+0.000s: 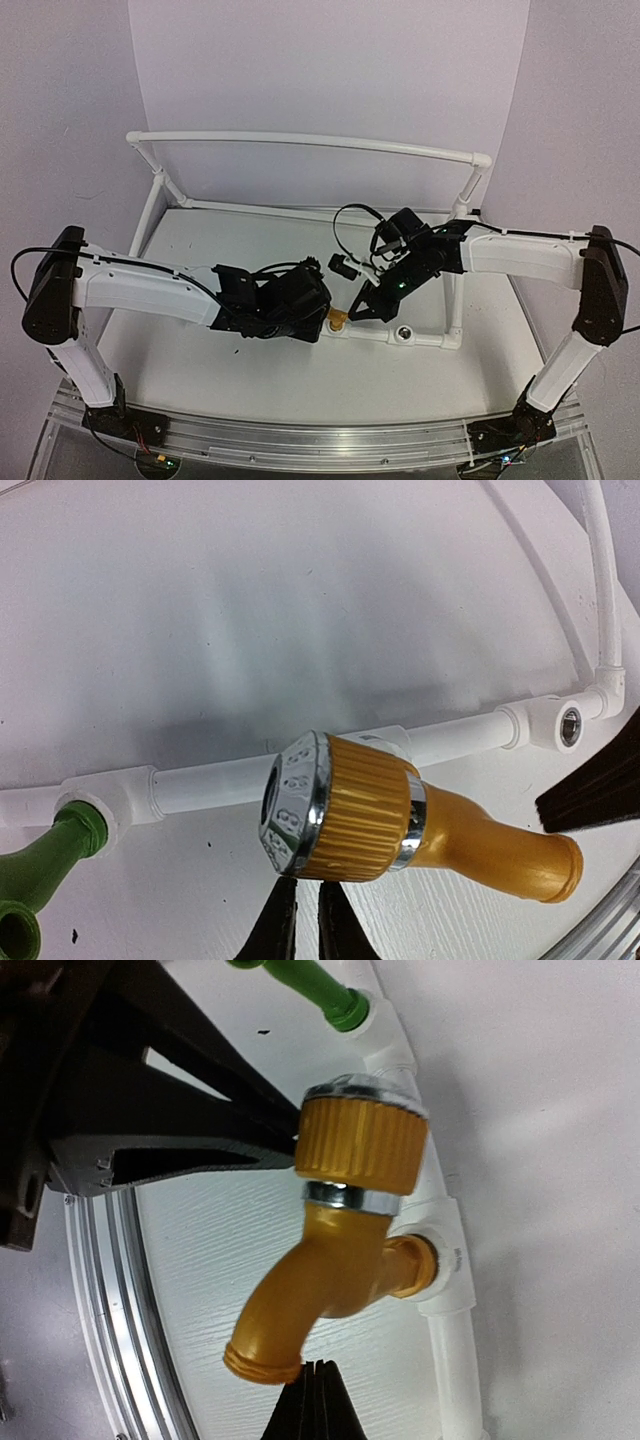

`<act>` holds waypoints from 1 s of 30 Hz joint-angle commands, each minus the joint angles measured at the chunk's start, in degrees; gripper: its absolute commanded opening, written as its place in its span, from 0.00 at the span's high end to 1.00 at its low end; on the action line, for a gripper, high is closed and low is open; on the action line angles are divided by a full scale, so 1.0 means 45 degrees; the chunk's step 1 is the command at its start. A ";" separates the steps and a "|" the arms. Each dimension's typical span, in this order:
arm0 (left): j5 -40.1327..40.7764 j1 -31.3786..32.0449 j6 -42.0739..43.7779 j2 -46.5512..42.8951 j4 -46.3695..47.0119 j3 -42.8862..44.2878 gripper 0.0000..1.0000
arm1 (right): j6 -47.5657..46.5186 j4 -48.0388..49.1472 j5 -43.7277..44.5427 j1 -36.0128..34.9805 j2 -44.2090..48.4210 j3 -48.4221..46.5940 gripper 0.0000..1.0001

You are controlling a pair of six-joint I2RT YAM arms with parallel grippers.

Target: Install the water faucets

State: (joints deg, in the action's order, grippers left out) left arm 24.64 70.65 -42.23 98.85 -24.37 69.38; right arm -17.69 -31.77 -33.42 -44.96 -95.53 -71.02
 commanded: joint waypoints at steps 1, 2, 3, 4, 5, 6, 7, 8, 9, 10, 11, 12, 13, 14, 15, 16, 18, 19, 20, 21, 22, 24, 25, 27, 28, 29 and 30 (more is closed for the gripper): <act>0.0440 -0.0140 -0.0266 -0.0661 0.0535 -0.0159 0.90 | -0.0259 0.0283 0.0631 0.0105 0.0308 -0.0904 1.00; 0.0438 -0.0163 -0.0279 -0.0643 0.0525 -0.0163 0.90 | -0.0319 0.0276 0.0687 0.0108 0.0243 -0.0948 1.00; 0.0439 -0.0193 -0.0292 -0.0635 0.0519 -0.0164 0.90 | -0.0368 0.0269 0.0674 0.0108 0.0182 -0.0995 1.00; 0.0441 -0.0229 -0.0306 -0.0629 0.0523 -0.0164 0.90 | -0.0396 0.0266 0.0594 0.0097 0.0132 -0.1040 1.00; 0.0438 -0.0270 -0.0327 -0.0616 0.0529 -0.0164 0.90 | -0.0405 0.0261 0.0485 0.0083 0.0098 -0.1070 1.00; 0.0425 -0.0310 -0.0358 -0.0610 0.0540 -0.0170 0.89 | -0.0403 0.0248 0.0360 0.0087 0.0066 -0.1088 1.00; 0.0387 -0.0334 -0.0379 -0.0636 0.0607 -0.0201 0.89 | -0.0388 0.0244 0.0161 0.0089 0.0026 -0.1093 1.00; 0.0363 -0.0346 -0.0382 -0.0667 0.0695 -0.0248 0.90 | -0.0370 0.0227 -0.0006 0.0073 -0.0006 -0.1093 1.00; 0.0363 -0.0377 -0.0398 -0.0704 0.0787 -0.0303 0.90 | -0.0349 0.0211 -0.0167 0.0050 -0.0037 -0.1088 1.00; 0.0352 -0.0423 -0.0430 -0.0757 0.0833 -0.0354 0.90 | -0.0331 0.0195 -0.0282 0.0021 -0.0068 -0.1064 1.00; 0.0331 -0.0463 -0.0453 -0.0802 0.0877 -0.0415 0.89 | -0.0316 0.0187 -0.0303 -0.0051 -0.0090 -0.1035 1.00; 0.0315 -0.0507 -0.0458 -0.0834 0.0929 -0.0461 0.90 | -0.0309 0.0174 -0.0309 -0.0119 -0.0098 -0.0987 1.00; 0.0314 -0.0531 -0.0428 -0.0861 0.1000 -0.0495 0.90 | -0.0320 0.0161 -0.0328 -0.0178 -0.0099 -0.0933 1.00; 0.0300 -0.0557 -0.0390 -0.0881 0.1069 -0.0513 0.89 | -0.0329 0.0152 -0.0356 -0.0231 -0.0099 -0.0880 1.00; 0.0276 -0.0582 -0.0355 -0.0874 0.1131 -0.0515 0.89 | -0.0337 0.0148 -0.0392 -0.0284 -0.0092 -0.0838 1.00; 0.0240 -0.0612 -0.0316 -0.0857 0.1213 -0.0508 0.89 | -0.0336 0.0137 -0.0427 -0.0349 -0.0075 -0.0796 1.00; 0.0122 -0.0676 -0.0159 -0.0812 0.1459 -0.0476 0.89 | -0.0324 0.0134 -0.0474 -0.0483 -0.0060 -0.0726 1.00; 0.0080 -0.0701 -0.0064 -0.0746 0.1547 -0.0417 0.89 | -0.0303 0.0132 -0.0493 -0.0559 -0.0068 -0.0681 1.00; 0.0026 -0.0723 0.0022 -0.0675 0.1635 -0.0355 0.89 | -0.0288 0.0136 -0.0513 -0.0629 -0.0082 -0.0637 1.00; -0.0006 -0.0754 0.0128 -0.0577 0.1697 -0.0280 0.89 | -0.0269 0.0127 -0.0522 -0.0730 -0.0109 -0.0598 1.00; -0.0035 -0.0760 0.0194 -0.0496 0.1749 -0.0197 0.89 | -0.0240 0.0126 -0.0522 -0.0782 -0.0143 -0.0571 1.00; -0.0123 -0.0812 0.0339 -0.0337 0.1900 -0.0050 0.89 | -0.0188 0.0126 -0.0555 -0.0861 -0.0160 -0.0530 1.00; -0.0155 -0.0830 0.0381 -0.0290 0.2015 -0.0008 0.89 | -0.0161 0.0126 -0.0591 -0.0887 -0.0142 -0.0512 1.00; -0.0276 -0.0892 0.0510 -0.0206 0.2318 0.0026 0.89 | -0.0120 0.0134 -0.0673 -0.0894 -0.0063 -0.0492 1.00; -0.0362 -0.0932 0.0567 -0.0171 0.2490 0.0016 0.89 | -0.0114 0.0128 -0.0754 -0.0904 -0.0011 -0.0474 1.00; -0.0477 -0.0981 0.0648 -0.0126 0.2660 0.0008 0.89 | -0.0112 0.0139 -0.0838 -0.0907 0.0039 -0.0442 1.00; -0.0587 -0.1022 0.0733 -0.0078 0.2832 0.0012 0.89 | -0.0112 0.0136 -0.0901 -0.0901 0.0086 -0.0410 1.00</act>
State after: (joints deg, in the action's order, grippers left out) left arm 23.94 66.75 -41.27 97.85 -17.72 67.05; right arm -18.55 -30.50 -35.49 -48.42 -95.46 -73.73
